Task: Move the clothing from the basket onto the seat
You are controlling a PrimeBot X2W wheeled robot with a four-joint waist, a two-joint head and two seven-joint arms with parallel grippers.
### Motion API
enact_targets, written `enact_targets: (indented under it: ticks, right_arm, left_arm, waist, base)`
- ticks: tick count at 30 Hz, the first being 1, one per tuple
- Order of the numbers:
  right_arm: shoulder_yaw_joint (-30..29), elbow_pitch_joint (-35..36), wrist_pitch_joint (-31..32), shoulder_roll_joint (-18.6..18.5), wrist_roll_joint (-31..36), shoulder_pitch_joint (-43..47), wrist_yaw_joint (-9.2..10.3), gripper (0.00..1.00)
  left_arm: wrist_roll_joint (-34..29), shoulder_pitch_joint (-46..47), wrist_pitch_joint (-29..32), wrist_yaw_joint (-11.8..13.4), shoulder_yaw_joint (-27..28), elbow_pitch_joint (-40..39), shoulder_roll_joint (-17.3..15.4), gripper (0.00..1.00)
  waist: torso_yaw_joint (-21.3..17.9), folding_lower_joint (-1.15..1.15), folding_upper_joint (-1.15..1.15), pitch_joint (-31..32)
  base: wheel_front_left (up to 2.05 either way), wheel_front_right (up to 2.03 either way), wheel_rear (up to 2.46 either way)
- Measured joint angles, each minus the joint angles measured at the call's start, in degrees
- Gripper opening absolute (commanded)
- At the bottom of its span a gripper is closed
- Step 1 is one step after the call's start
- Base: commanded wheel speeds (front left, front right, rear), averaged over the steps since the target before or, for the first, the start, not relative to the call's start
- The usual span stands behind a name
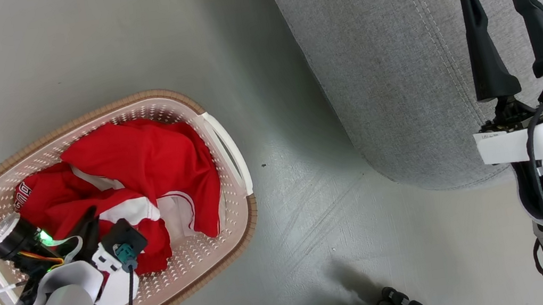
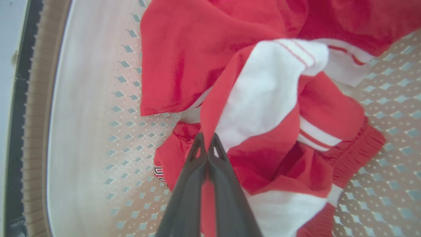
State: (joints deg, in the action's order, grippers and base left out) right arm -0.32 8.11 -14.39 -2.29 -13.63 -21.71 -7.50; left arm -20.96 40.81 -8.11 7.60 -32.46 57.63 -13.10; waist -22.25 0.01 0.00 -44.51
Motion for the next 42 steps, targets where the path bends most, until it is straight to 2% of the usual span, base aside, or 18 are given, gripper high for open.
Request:
enact_targets:
  ticks: [7, 12, 23, 33, 42]
  right_arm:
    - [-0.34, -0.48, 0.00, 0.00, -0.35, -0.66, 0.00, 1.00]
    - [-0.26, -0.80, -0.07, -0.01, -0.49, -1.30, 0.00, 1.00]
    - [1.77, -4.90, -0.10, -0.05, 0.21, -0.99, 0.01, 1.00]
    - [3.69, -7.58, -0.24, -0.08, 3.15, -0.90, 0.00, 1.00]
    - [4.67, -9.92, -0.24, -0.18, 4.67, -1.26, 0.00, 1.00]
  left_arm:
    - [0.26, 0.01, -3.59, 0.92, -0.09, -1.35, 1.74, 0.00]
    - [1.41, -0.36, -5.61, 1.86, 0.19, -3.80, 1.82, 0.00]
    - [7.88, -4.06, -6.34, 4.11, 3.66, -13.06, 3.33, 0.00]
    - [11.47, -5.57, -6.34, 5.54, 4.54, -30.78, 3.26, 0.00]
    - [15.00, -10.07, -6.35, 6.89, 6.78, -44.44, 0.22, 0.00]
  waist:
    - [0.61, 0.00, 0.00, 0.98]
    - [1.35, 0.00, 0.00, 2.07]
    - [3.71, 0.00, 0.00, 5.52]
    - [6.36, 0.00, 0.00, 9.40]
    - [9.20, 0.00, 0.00, 14.15]
  base:
    - [0.00, 0.00, 0.00]
    - [0.00, 0.00, 0.00]
    - [0.00, 0.00, 0.00]
    - [0.00, 0.00, 0.00]
    - [0.00, 0.00, 0.00]
